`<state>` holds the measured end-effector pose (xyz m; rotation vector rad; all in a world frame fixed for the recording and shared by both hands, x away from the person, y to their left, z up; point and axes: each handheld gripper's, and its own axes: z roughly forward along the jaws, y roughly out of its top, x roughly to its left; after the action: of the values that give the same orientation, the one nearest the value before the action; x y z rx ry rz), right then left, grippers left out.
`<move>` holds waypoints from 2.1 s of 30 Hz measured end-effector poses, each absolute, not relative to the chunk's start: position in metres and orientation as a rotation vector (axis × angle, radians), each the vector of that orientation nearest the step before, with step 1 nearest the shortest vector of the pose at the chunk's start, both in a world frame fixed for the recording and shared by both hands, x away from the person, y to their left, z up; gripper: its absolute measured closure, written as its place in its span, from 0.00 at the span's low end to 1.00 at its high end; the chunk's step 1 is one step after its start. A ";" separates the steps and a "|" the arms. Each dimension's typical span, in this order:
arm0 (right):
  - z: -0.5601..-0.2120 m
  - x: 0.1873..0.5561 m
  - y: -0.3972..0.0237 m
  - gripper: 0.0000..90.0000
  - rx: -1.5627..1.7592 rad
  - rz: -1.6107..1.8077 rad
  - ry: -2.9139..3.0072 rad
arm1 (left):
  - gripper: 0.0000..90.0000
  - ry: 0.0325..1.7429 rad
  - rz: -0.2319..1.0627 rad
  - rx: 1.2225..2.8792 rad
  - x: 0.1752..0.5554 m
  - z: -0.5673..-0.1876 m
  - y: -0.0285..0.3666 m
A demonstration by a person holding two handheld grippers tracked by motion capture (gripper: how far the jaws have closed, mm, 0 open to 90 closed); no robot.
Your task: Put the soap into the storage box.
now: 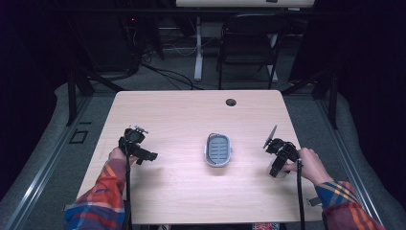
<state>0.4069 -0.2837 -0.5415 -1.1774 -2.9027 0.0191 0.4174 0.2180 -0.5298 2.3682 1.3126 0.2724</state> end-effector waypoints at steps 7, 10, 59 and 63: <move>-0.540 0.408 -0.284 0.27 -1.167 0.044 -2.906 | 0.00 1.312 0.269 2.370 0.418 -0.530 0.218; -0.541 0.407 -0.283 0.27 -1.179 0.032 -2.901 | 0.00 1.310 0.269 2.375 0.418 -0.530 0.218; -0.519 0.412 -0.251 0.27 -1.063 0.053 -2.974 | 0.00 1.307 0.260 2.380 0.418 -0.531 0.218; -0.515 0.414 -0.249 0.27 -1.042 0.058 -2.984 | 0.00 1.304 0.262 2.382 0.417 -0.530 0.218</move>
<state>0.4140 -0.2488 -0.5153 -1.0423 -2.9844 0.0583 0.4175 0.2181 -0.5305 2.3818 1.3044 0.2620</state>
